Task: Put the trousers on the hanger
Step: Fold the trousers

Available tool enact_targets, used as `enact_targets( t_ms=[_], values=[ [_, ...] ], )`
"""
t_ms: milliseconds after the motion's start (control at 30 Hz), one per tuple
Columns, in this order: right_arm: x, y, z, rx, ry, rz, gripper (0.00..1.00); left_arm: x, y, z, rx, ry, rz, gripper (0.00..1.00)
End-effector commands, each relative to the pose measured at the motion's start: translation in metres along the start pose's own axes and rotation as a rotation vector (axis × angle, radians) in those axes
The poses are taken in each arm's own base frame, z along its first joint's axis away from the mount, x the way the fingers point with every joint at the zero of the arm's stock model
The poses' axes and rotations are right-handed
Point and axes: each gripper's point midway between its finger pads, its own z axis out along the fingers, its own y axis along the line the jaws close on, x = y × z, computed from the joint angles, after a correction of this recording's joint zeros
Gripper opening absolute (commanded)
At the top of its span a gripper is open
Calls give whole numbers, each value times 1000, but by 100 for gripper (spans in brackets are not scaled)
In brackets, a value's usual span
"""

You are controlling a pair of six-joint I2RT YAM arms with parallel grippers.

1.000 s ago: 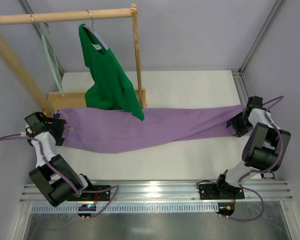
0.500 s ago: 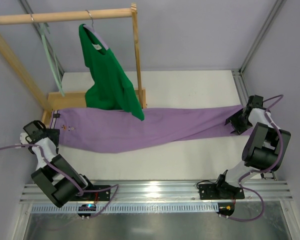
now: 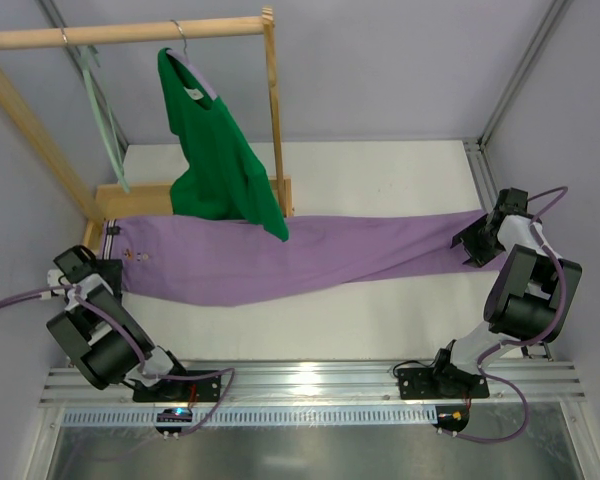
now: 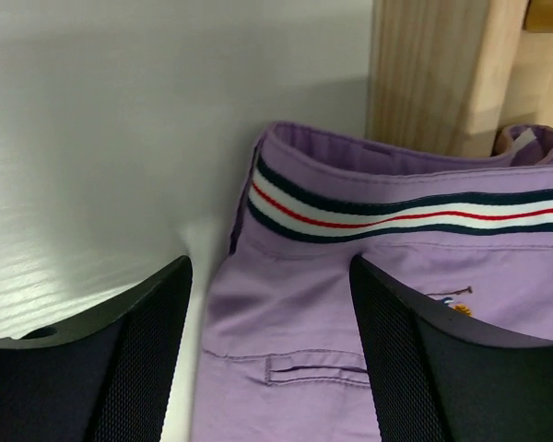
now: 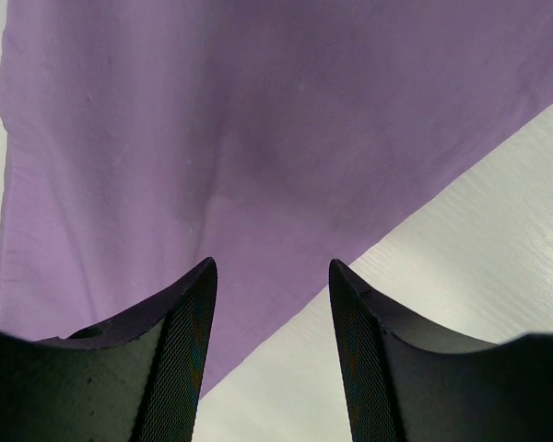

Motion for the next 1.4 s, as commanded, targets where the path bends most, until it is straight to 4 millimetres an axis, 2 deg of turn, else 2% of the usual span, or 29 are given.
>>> enact_targets(
  t_ms=[0,233,300,367,433,467,533,567,833,867,1000,1100,1200,1267,1367],
  values=[
    [-18,7,-5,-11,-54,-21,55,-3,-11,9,45,-1,-13,70],
    [-17,6,-5,-6,-53,-19,55,-4,-11,11,46,5,-3,55],
    [-17,6,-6,-6,-55,-17,55,-2,-13,11,49,9,1,48],
    [-18,5,-8,-2,-63,-22,55,-1,-13,13,52,23,1,34],
    [-18,3,-9,4,-64,-22,55,0,-13,13,41,34,-2,26],
    [-18,3,-9,3,-62,-22,55,0,-11,14,30,40,-1,17],
    [-17,3,-11,4,-64,-22,55,-1,-13,13,25,41,3,10],
    [-18,2,-12,9,-69,-19,55,0,-11,11,15,45,4,2],
    [-20,-22,-12,79,-58,41,54,-5,-13,-3,-10,43,13,1],
    [-18,-28,-11,92,-53,50,54,-6,-15,-3,-7,44,13,1],
    [-33,-61,-7,179,-101,116,54,-3,-14,-2,-13,62,6,0],
    [-39,-62,0,186,-102,135,56,-3,-12,-1,-24,68,3,1],
    [-52,-50,2,150,-117,163,56,-2,-13,0,-20,72,2,1],
    [-55,-34,-2,80,-91,160,55,-2,-14,-1,-19,69,1,1],
    [-60,-23,-15,33,-115,168,52,-3,-12,-3,-22,60,-9,0]
  ],
)
